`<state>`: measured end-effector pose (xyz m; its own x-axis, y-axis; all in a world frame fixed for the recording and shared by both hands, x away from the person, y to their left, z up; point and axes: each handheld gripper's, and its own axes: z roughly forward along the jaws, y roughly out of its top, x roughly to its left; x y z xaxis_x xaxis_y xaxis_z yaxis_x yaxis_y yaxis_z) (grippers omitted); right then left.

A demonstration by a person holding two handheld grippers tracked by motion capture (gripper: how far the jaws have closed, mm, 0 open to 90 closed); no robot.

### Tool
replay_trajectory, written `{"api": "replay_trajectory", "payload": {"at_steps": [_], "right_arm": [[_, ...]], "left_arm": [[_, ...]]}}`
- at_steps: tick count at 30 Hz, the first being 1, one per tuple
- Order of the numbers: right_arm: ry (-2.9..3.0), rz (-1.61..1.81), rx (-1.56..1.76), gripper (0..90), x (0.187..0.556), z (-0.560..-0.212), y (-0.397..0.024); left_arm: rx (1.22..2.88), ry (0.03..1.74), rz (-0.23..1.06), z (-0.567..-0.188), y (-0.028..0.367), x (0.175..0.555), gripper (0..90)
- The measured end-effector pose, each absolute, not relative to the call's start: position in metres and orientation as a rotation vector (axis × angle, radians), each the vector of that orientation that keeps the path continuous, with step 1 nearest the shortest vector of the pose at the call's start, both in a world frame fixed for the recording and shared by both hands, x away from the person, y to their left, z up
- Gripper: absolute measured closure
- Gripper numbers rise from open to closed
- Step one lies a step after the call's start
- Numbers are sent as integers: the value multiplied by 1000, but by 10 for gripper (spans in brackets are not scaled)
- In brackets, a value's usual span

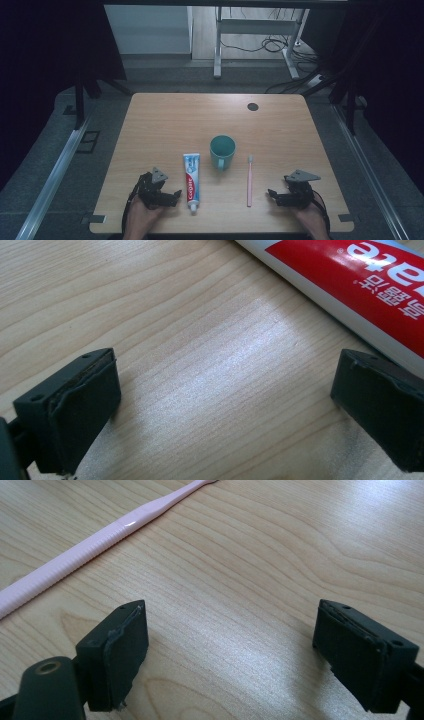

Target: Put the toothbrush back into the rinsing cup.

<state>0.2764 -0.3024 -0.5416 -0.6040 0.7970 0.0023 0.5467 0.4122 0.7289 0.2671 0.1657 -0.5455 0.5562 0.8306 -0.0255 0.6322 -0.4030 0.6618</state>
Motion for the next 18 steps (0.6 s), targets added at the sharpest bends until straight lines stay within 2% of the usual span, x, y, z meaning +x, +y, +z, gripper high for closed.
{"api": "replay_trajectory", "payload": {"at_steps": [18], "right_arm": [[2333,1007,1158,132,276,-542,-302]], "left_arm": [[2158,1172,411,-546,165,269,0]]}}
